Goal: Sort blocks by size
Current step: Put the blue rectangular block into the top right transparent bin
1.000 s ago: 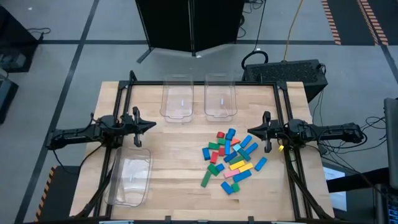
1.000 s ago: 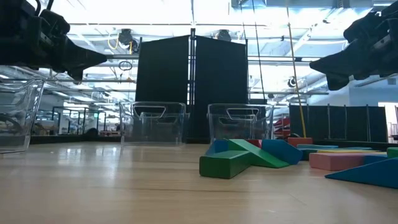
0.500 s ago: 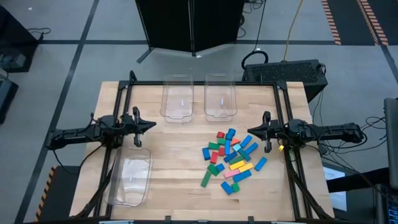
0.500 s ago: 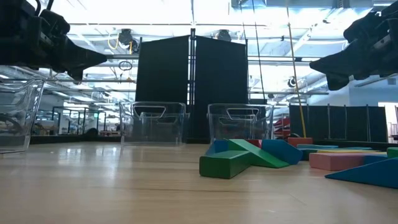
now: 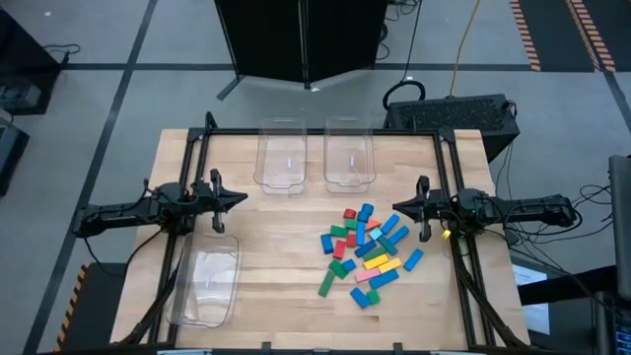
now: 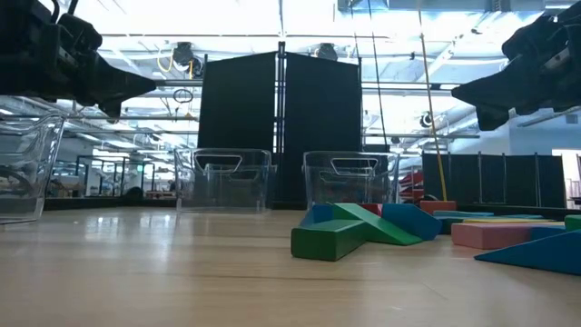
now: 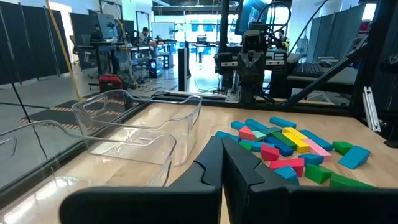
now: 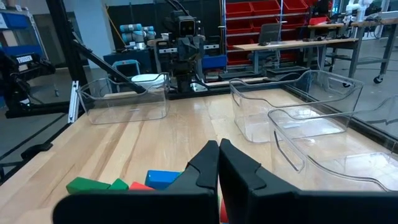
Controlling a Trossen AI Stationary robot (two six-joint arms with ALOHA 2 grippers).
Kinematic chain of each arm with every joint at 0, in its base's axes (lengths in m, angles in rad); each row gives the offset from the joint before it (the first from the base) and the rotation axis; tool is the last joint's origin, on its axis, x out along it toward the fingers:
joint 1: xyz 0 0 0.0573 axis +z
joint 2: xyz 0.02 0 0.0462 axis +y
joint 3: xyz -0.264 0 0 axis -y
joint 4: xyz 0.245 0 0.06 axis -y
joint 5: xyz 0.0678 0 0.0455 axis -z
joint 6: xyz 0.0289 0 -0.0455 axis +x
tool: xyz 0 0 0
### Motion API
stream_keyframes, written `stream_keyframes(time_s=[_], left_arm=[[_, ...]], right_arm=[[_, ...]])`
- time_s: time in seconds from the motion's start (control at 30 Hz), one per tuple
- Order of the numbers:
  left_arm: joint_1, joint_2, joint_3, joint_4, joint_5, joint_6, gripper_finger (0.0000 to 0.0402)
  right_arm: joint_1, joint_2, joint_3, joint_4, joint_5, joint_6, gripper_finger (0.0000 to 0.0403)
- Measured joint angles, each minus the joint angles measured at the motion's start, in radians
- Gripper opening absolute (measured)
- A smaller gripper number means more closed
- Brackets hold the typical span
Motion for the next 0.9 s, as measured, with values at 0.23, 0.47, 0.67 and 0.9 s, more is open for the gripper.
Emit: stream_keyframes(time_s=[0.23,0.47,0.67,0.9], left_arm=[[0.0,0.0,0.0,0.002,-0.001,-0.002,0.0],[0.0,0.0,0.0,0.003,-0.004,-0.002,0.0],[0.0,0.0,0.0,0.006,-0.004,-0.002,0.0],[0.0,0.0,0.0,0.038,-0.008,-0.002,0.0]], right_arm=[[0.0,0.0,0.0,0.063,0.0,0.0,0.0006],[0.0,0.0,0.0,0.103,0.095,-0.026,0.0006],[0.0,0.0,0.0,0.114,0.194,0.018,0.0006],[0.0,0.0,0.001,0.114,0.205,0.018,0.0007]])
